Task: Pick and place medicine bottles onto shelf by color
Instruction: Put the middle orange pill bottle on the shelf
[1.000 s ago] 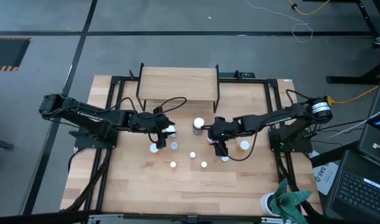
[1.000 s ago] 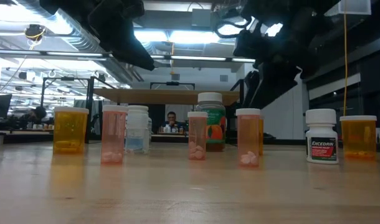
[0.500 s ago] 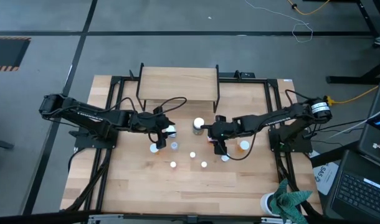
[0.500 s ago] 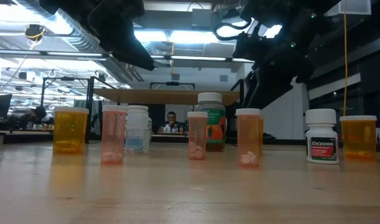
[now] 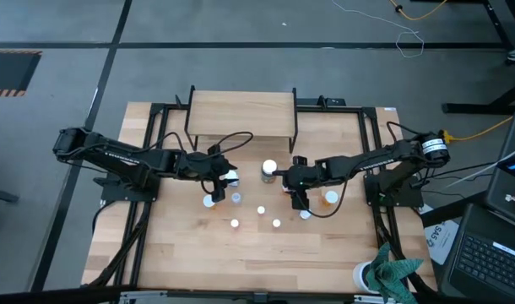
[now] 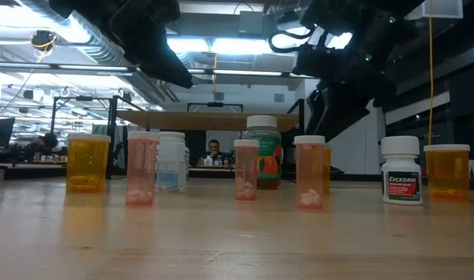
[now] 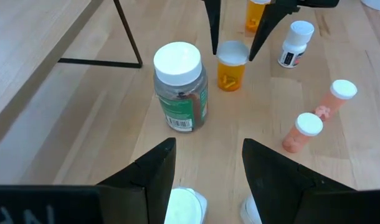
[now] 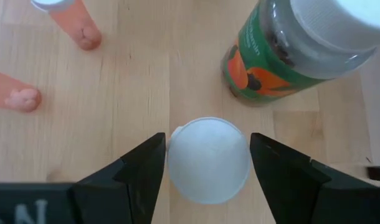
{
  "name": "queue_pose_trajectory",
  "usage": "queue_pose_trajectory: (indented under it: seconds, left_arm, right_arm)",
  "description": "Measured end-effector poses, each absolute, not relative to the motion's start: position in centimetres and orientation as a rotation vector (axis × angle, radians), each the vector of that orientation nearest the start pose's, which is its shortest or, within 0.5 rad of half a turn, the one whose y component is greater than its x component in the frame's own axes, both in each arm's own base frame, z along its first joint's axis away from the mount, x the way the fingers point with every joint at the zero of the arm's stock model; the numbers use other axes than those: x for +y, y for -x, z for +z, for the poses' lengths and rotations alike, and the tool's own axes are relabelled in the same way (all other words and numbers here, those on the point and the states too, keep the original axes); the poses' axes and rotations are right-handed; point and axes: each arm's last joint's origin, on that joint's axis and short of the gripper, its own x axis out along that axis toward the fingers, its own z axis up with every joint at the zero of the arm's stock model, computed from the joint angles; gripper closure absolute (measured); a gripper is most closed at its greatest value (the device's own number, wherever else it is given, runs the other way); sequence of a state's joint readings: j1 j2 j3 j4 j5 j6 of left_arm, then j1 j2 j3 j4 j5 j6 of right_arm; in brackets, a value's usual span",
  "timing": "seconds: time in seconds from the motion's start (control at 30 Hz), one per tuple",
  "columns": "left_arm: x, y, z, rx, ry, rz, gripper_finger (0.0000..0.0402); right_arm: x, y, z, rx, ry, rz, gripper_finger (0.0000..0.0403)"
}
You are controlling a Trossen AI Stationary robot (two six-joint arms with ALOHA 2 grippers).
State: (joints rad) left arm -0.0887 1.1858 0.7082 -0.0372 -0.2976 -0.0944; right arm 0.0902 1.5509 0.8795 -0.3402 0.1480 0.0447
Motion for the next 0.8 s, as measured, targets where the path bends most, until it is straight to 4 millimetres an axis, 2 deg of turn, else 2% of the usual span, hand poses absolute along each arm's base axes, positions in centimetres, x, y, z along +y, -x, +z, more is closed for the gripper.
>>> queue_pose_trajectory:
  seconds: [0.57,0.8]
  left_arm:
    - [-1.36,-24.89,24.19,0.496,-0.007,0.228,0.0221]
    - [-1.36,-24.89,24.19,0.496,-0.007,0.228,0.0221]
  right_arm:
    - [2.33,-29.01,17.79,1.056,0.177,0.032,0.0167]
    - [2.32,-29.05,17.80,1.050,0.123,-0.003,0.0198]
